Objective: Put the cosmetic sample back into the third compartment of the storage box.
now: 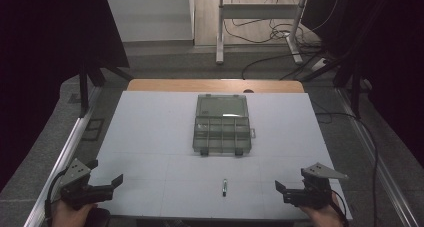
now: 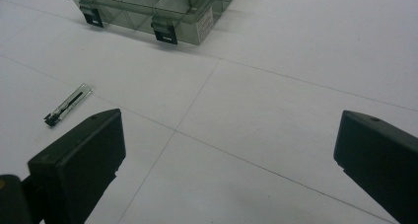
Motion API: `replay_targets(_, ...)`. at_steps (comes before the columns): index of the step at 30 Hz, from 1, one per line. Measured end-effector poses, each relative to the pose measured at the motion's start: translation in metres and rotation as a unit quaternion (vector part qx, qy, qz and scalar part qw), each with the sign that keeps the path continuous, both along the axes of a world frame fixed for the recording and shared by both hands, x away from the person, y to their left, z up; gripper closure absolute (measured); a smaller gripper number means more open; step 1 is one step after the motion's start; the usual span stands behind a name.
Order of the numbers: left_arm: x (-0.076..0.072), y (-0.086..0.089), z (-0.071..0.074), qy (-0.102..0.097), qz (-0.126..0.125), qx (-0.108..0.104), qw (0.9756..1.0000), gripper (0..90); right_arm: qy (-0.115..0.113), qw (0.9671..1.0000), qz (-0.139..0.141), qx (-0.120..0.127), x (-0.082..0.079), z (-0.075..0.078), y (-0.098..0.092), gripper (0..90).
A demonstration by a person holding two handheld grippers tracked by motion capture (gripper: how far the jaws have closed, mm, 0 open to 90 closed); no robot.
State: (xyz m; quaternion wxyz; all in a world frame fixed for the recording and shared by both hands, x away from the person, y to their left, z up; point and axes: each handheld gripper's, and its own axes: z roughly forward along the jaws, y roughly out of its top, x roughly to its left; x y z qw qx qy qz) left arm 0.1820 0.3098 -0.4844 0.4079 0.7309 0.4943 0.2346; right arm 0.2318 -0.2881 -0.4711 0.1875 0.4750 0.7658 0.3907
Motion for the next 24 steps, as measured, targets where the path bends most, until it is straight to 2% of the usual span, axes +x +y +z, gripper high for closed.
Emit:
replay_targets(3, 0.0000, 0.0008, -0.0001, 0.001, -0.002, -0.003, 1.0000, 0.6, -0.002, 1.0000, 0.005, 0.001, 0.0000, 0.0001, 0.0004, 0.0)
replay_targets(9, 0.0014, 0.0006, -0.0004, 0.006, -0.005, -0.002, 1.0000, 1.0, -0.004, 0.9996, 0.023, -0.013, -0.0005, -0.0001, 0.0047, 0.0)
replay_targets(24, 0.0013, 0.0011, -0.0005, 0.006, -0.007, -0.004, 0.9999, 1.1, 0.014, 0.9985, 0.047, -0.023, 0.0025, -0.0016, 0.0087, 0.0)
